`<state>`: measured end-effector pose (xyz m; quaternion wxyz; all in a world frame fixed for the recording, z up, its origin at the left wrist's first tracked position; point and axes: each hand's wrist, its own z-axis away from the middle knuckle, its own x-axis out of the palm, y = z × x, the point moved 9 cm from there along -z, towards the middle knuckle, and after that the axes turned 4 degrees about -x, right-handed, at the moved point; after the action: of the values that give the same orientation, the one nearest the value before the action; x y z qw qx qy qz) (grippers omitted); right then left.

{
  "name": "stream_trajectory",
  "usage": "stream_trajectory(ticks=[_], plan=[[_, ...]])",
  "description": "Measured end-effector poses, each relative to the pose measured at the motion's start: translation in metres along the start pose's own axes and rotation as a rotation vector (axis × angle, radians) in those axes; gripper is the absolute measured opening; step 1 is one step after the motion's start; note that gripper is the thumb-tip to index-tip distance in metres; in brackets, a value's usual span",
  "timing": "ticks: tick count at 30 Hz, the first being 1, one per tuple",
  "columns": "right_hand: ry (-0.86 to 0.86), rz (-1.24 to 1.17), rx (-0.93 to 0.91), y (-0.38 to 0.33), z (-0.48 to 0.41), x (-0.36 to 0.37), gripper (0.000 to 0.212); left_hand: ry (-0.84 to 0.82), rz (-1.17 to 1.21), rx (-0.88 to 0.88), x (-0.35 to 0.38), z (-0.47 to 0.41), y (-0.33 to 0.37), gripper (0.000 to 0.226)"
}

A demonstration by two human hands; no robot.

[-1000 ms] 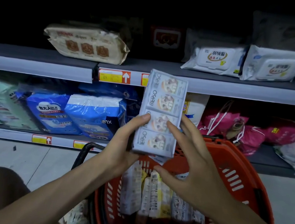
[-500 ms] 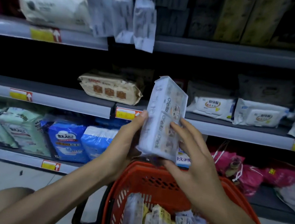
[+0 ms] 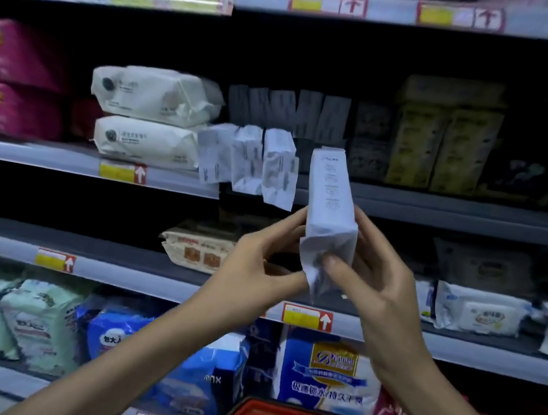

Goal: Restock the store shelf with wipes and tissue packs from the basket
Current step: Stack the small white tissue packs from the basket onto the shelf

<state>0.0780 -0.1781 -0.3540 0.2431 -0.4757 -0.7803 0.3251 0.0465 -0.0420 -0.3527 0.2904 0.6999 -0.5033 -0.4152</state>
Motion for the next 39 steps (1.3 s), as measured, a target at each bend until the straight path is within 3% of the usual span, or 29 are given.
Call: stream_trajectory(ticks=[4,9,14,18,22,28,34,39], plan=[[0.019,0.044,-0.068,-0.003,-0.035,0.01,0.058,0.066,-0.087,0.076,-0.017,-0.031,0.012,0.049],[0.013,0.212,-0.129,0.009,-0.092,0.019,0.056,0.2,-0.22,0.101,-0.051,-0.074,0.019,0.039],[0.083,0.539,-0.098,0.034,-0.134,0.017,0.035,0.579,-0.492,-0.014,-0.077,-0.094,0.014,0.021],[0.178,0.701,-0.046,0.048,-0.133,0.01,0.013,0.731,-0.66,-0.062,-0.062,-0.088,0.007,0.035],[0.23,0.75,-0.064,0.043,-0.127,0.009,0.01,0.789,-0.657,-0.066,-0.056,-0.085,-0.001,0.04],[0.201,0.756,0.007,0.041,-0.123,0.01,0.02,0.728,-0.719,-0.028,-0.057,-0.079,-0.001,0.015],[0.117,0.68,0.075,0.032,-0.104,0.0,0.049,0.46,-0.751,-0.065,-0.043,-0.07,-0.007,0.056],[-0.014,0.888,0.165,0.029,-0.085,-0.016,0.077,0.245,-0.811,-0.109,-0.029,-0.053,-0.007,0.074]])
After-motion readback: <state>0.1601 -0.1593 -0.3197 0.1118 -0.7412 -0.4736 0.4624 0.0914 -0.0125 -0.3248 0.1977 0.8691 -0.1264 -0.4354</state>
